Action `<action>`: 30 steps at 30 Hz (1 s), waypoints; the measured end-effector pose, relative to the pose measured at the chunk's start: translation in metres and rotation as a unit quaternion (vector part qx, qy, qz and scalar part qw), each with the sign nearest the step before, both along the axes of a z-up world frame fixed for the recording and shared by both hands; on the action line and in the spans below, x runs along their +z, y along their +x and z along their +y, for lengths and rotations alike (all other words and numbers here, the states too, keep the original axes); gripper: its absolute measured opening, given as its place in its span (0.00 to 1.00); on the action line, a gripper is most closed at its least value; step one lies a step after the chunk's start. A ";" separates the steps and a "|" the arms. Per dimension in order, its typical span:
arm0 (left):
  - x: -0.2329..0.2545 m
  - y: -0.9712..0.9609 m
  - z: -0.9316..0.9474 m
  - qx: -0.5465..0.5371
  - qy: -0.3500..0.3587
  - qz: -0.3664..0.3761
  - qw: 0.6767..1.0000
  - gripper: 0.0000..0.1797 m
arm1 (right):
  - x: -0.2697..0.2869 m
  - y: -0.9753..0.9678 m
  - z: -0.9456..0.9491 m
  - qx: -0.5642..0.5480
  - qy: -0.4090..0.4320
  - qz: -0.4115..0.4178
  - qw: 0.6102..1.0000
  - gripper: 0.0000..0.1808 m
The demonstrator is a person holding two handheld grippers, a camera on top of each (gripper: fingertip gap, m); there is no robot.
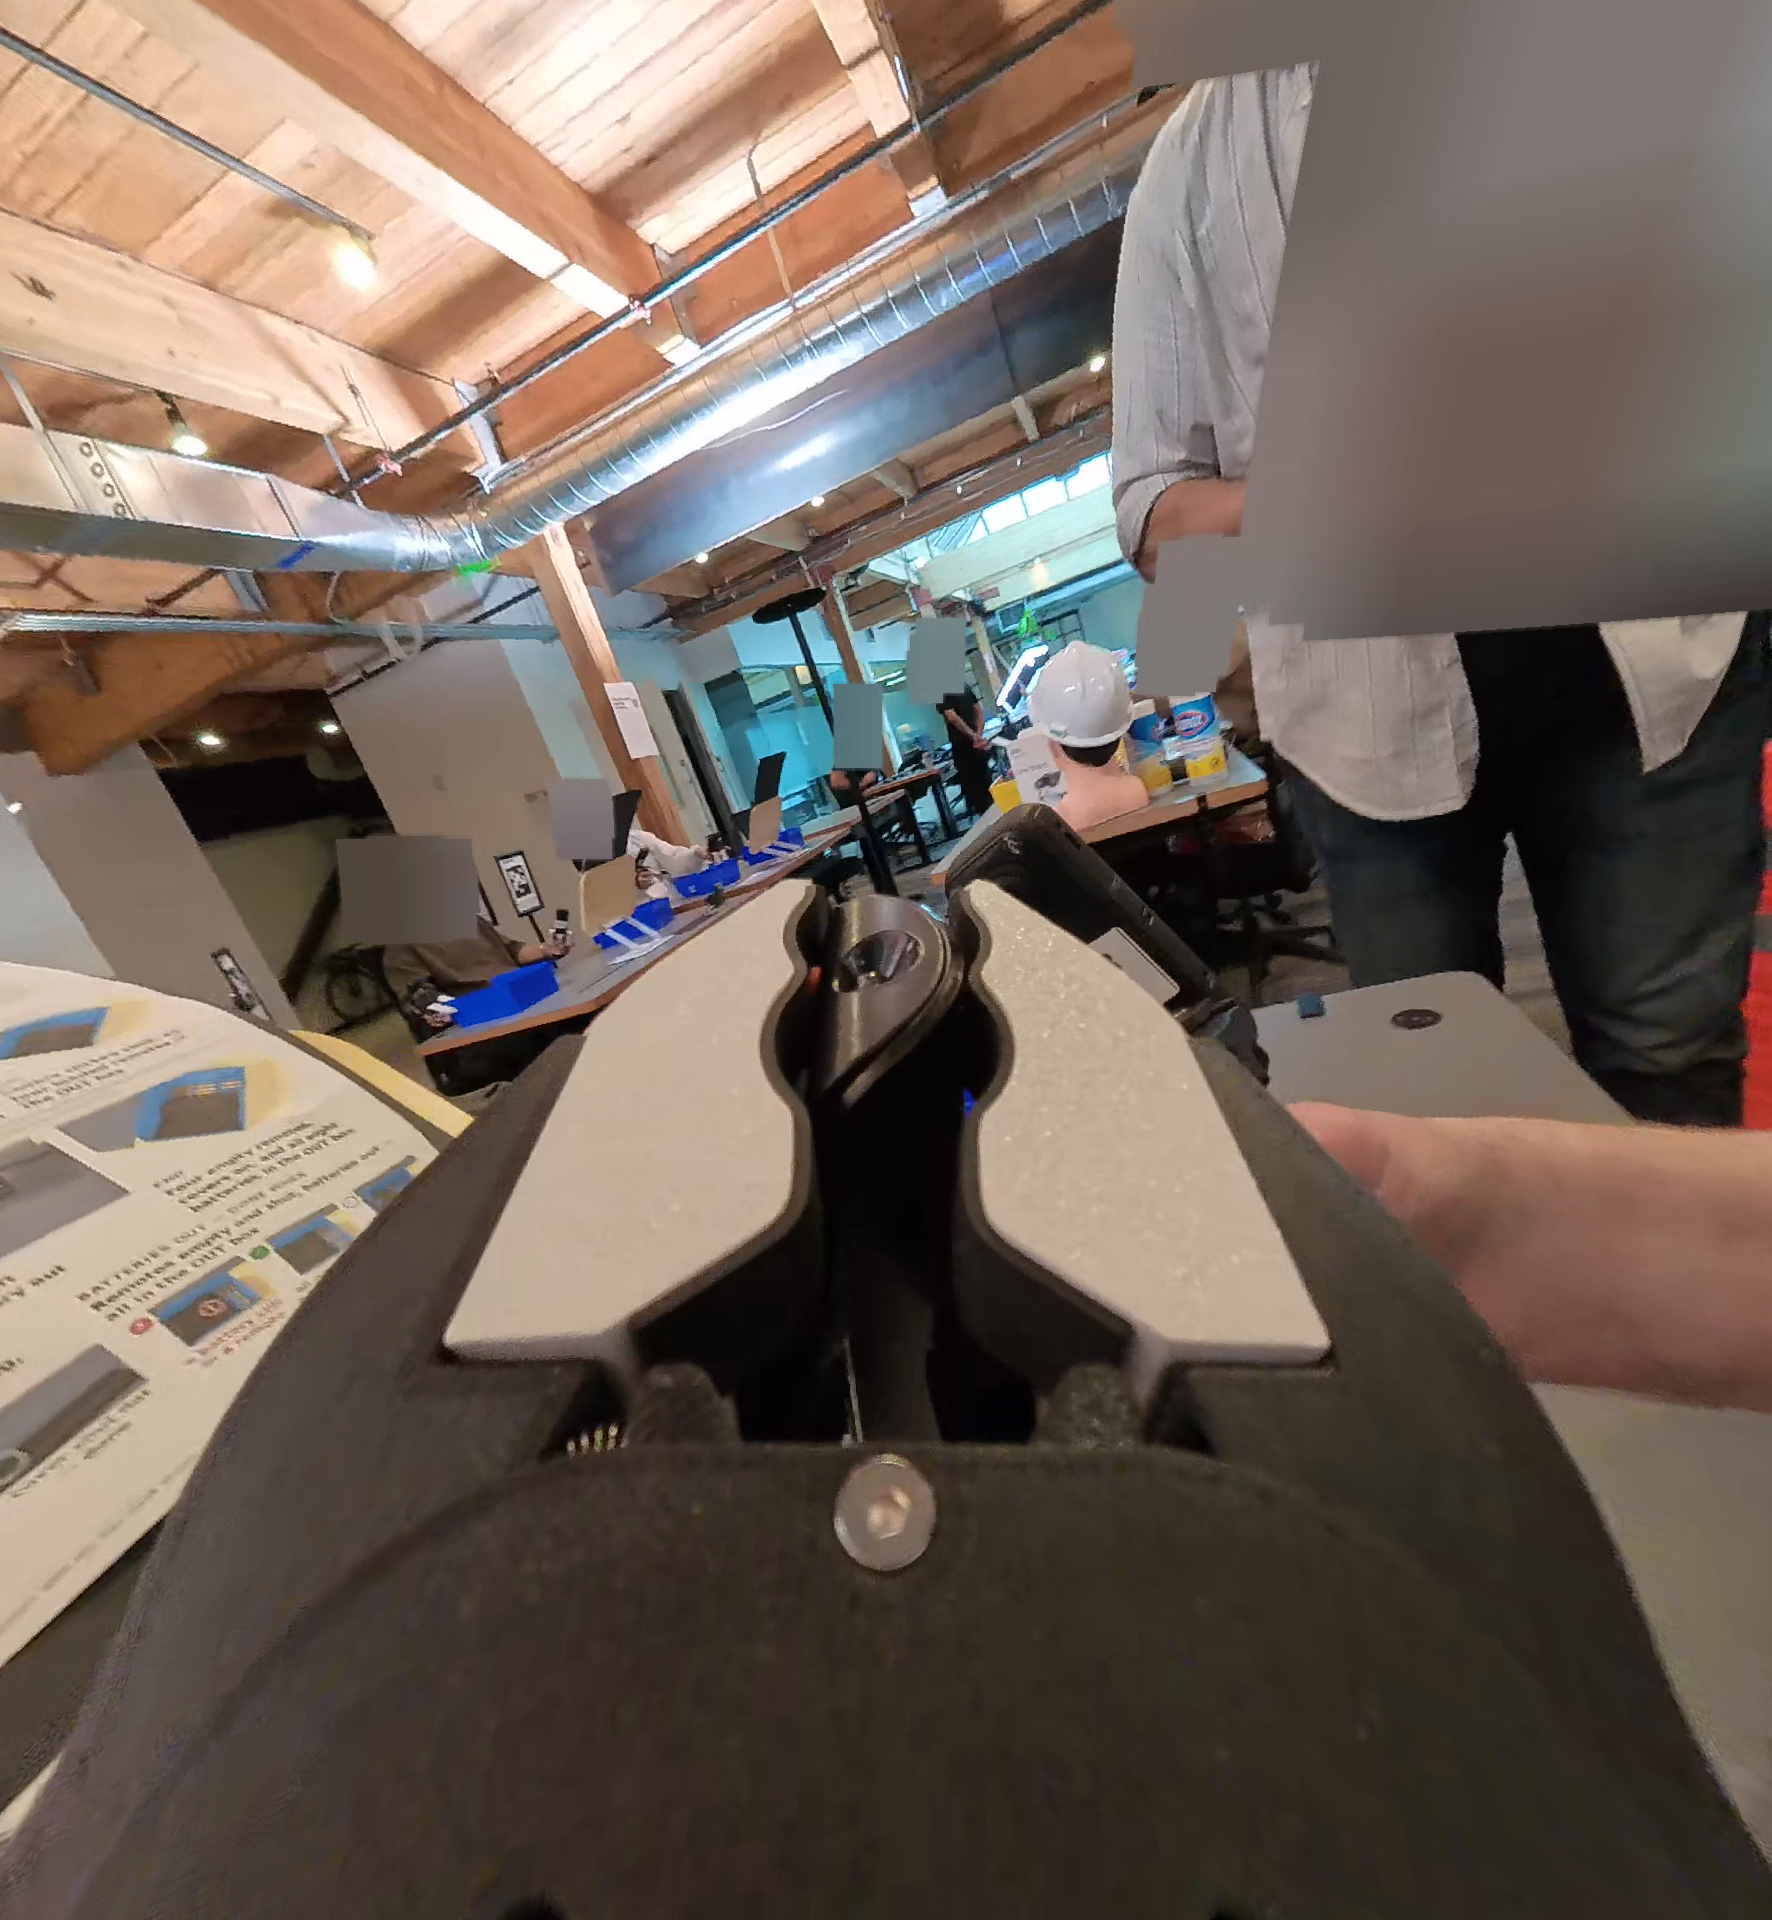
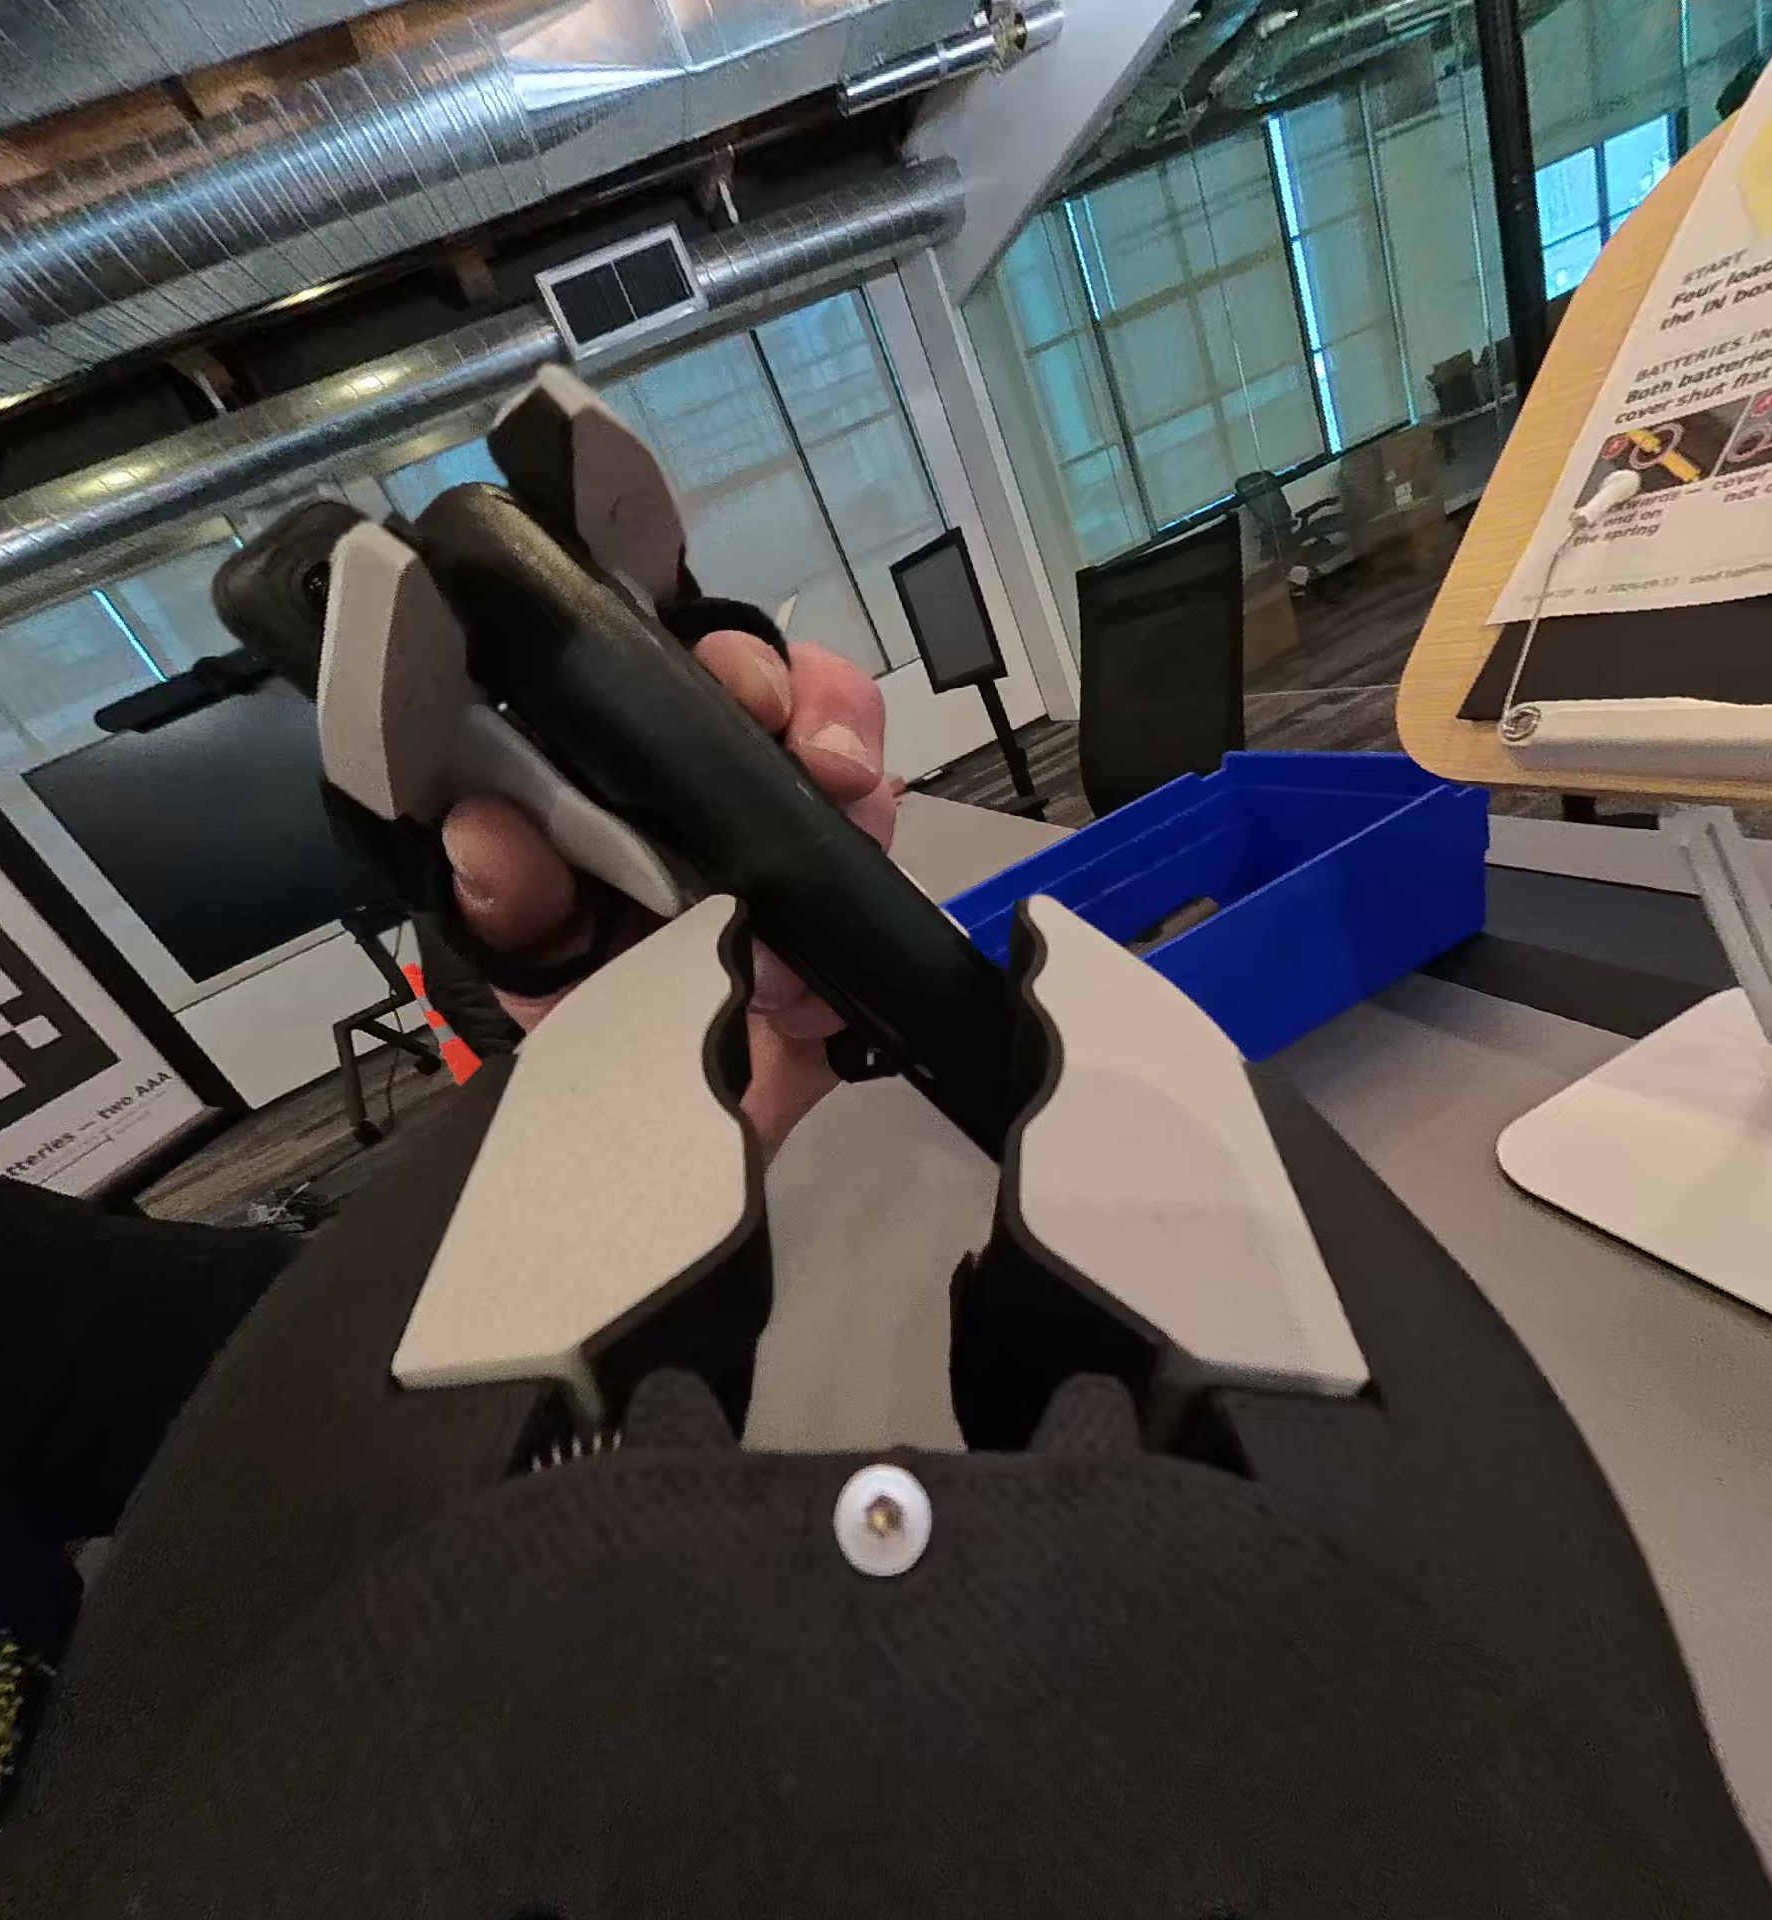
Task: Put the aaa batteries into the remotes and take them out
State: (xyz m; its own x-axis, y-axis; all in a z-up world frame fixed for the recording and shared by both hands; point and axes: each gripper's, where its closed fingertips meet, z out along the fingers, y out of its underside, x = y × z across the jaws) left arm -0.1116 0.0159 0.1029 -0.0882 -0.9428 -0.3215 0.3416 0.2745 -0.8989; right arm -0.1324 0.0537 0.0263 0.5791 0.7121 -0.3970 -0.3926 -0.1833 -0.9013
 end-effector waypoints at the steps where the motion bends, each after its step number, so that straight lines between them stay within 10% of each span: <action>1: 0.000 0.001 -0.001 0.005 0.008 0.004 1.000 0.14 | 0.000 0.000 0.000 0.002 -0.003 0.006 1.000 0.27; 30: 0.010 -0.004 -0.005 0.006 0.001 -0.025 1.000 0.14 | 0.013 0.001 -0.003 -0.018 0.063 0.065 0.996 0.28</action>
